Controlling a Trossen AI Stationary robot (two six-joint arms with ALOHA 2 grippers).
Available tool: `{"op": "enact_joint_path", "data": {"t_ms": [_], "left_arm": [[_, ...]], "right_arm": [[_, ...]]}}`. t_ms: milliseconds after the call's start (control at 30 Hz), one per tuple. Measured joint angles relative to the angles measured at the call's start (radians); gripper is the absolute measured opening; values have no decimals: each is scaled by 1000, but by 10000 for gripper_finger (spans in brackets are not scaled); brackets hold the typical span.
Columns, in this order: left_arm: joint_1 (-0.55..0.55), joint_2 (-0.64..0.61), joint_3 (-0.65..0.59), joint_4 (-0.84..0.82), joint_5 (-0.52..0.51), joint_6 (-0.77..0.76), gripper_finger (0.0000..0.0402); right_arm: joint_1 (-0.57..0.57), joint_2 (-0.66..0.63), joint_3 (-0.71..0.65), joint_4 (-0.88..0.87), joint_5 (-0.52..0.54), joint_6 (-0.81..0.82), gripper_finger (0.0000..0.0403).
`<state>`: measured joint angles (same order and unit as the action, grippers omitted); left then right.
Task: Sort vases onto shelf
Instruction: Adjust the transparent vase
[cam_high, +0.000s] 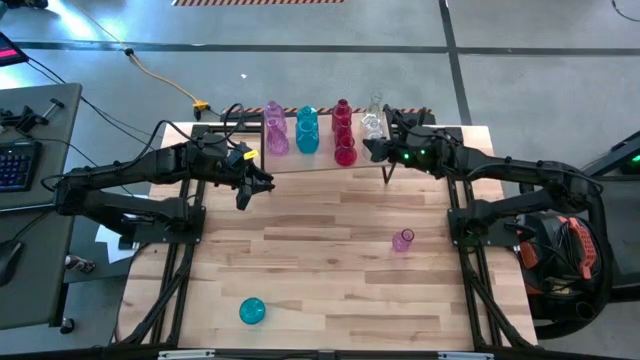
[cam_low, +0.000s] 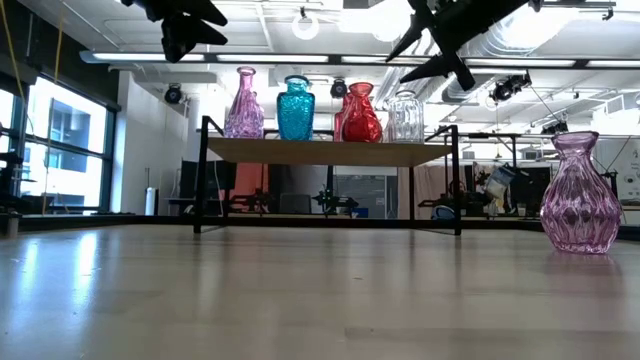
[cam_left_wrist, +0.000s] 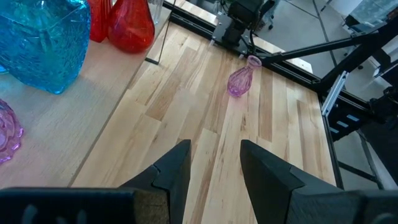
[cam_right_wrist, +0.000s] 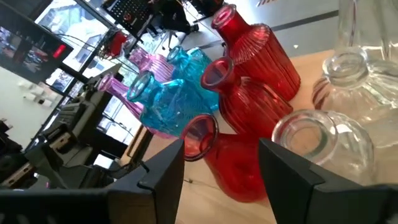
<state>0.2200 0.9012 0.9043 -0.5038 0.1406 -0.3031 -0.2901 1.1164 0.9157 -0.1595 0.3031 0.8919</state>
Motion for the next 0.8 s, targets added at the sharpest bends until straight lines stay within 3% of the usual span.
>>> {"op": "enact_joint_path", "data": {"t_ms": [800], "left_arm": [[0, 0, 0, 0, 0, 0, 131]], "right_arm": [[3, 17, 0, -55, 28, 24, 181]]}}
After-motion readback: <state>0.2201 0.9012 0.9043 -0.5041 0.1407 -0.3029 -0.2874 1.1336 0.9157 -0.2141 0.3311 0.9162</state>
